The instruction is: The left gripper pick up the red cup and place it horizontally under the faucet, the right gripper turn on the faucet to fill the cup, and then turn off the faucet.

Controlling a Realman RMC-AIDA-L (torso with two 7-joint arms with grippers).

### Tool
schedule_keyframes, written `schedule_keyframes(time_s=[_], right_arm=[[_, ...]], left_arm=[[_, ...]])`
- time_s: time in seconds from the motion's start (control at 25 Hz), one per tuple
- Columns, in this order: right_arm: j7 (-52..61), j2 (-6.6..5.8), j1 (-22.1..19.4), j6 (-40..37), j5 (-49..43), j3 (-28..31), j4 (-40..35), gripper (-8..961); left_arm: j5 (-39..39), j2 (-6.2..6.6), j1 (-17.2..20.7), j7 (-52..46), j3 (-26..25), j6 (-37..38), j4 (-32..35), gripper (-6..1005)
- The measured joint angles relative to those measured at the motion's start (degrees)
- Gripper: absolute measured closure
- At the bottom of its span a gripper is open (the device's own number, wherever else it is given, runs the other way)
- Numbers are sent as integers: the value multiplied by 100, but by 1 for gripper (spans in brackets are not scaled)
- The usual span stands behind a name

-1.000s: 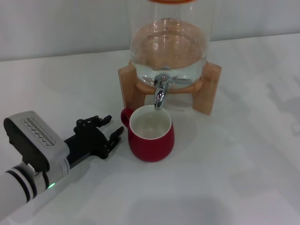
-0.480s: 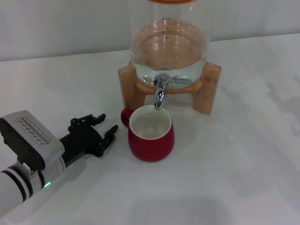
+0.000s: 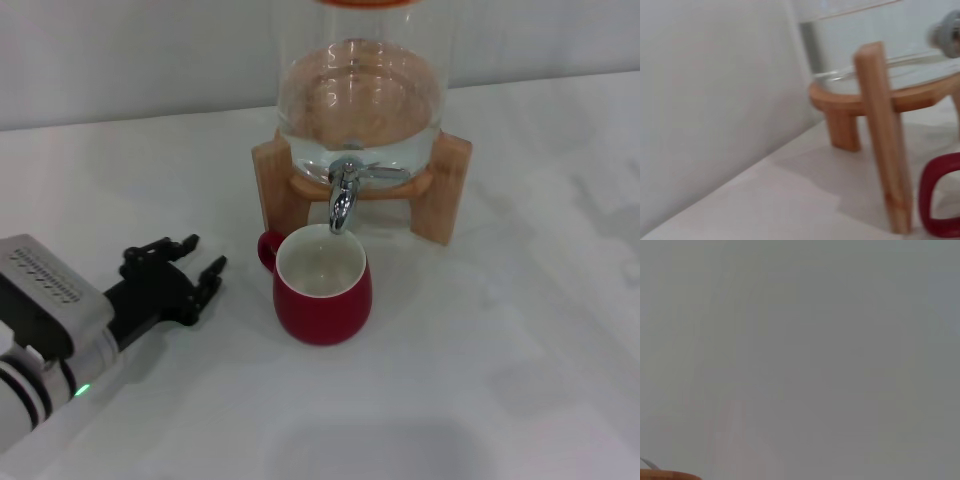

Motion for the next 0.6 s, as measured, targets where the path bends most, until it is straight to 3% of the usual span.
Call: schedule_keyframes(time_s=[0.2,0.6], right_arm=[[0,-2,1,0,6,3,0,99],[-8,-6,1,0,6,9,27,99]], left_arm=[[24,13,131,104,-368,-33,7,581],[34,93,476,122,-1825,-842,45,582]])
